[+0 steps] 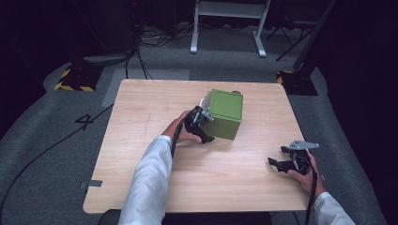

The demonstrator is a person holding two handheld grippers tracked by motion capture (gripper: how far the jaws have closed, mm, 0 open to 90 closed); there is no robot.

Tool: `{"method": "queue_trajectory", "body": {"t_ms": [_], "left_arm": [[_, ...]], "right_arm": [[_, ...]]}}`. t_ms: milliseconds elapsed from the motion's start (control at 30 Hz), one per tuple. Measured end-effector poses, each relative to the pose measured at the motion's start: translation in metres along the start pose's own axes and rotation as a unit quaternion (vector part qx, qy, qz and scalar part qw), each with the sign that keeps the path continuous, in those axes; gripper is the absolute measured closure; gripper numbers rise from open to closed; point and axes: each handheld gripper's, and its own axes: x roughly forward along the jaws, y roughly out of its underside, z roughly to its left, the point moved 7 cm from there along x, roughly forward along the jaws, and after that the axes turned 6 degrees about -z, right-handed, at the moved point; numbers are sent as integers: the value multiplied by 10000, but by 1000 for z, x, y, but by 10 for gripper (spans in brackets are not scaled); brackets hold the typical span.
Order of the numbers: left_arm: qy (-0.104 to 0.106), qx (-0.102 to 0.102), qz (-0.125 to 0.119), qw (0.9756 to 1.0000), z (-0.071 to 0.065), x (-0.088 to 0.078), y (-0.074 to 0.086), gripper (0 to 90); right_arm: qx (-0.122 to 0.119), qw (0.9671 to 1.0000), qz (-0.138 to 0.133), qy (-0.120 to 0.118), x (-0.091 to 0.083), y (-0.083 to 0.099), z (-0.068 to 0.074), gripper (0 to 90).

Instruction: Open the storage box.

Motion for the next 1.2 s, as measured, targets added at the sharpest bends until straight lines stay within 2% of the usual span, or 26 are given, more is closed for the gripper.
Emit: {"method": "queue_trajectory", "body": {"t_ms": [67,233,267,400,433,567,700,1033,1200], "left_arm": [[-65,29,71,9999,3,-2,3,159],[-175,-166,210,9995,10,-10,14,161],[-148,-231,202,9994,10,-11,16,157],[-118,-248,106,9996,10,-15,20,160],[-162,-194,143,9996,11,-16,22,161],[-268,-197,129,9994,13,-20,25,226],[-315,-226,138,9992,16,-23,29,223],[-384,-416,-25,9984,22,-34,41,207],[-391,-431,-37,9983,23,-37,45,212]], "right_arm": [[-1,10000,-1,0,0,0,0,149],[-2,10000,-1,-2,0,0,0,149],[-1,10000,0,-1,0,0,0,149],[-2,10000,0,-1,0,0,0,149],[1,10000,1,0,0,0,0,149],[-1,10000,0,-1,0,0,0,149],[2,10000,1,-1,0,0,0,149],[0,10000,0,-1,0,0,0,149],[0,10000,0,-1,0,0,0,149]]}}
